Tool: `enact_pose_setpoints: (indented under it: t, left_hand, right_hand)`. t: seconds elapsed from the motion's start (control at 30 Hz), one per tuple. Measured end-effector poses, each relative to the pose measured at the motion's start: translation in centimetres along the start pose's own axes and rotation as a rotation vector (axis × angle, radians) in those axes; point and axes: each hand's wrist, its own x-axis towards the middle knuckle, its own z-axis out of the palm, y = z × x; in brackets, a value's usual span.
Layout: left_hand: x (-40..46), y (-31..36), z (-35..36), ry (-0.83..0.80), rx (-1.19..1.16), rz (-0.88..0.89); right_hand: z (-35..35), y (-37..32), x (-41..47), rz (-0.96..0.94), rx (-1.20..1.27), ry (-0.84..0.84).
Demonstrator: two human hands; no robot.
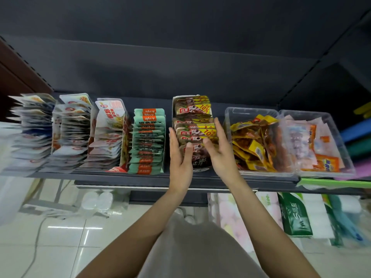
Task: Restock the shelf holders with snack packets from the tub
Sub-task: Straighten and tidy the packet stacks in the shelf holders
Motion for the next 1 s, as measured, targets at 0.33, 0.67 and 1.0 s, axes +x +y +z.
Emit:
enact_pose_setpoints:
  t: [0.33,0.67,1.0]
  left_hand:
    - [2.8,1.7,0.1,0.05,0.01,-0.002]
    - [4.3,2.3,-0.2,-0.027,0.039,0.083]
    - [5.1,2.5,-0.7,-0.069,0.374,0.176]
  right_hand:
    - [0.4,-0.2,2.1,0.02,-0.133,0.062]
    - [1.2,-1.0,2.6,-0.037,0.071,0.052]
    - [-1.7,-2.4,5.1,-0.142,-0.405,0.098]
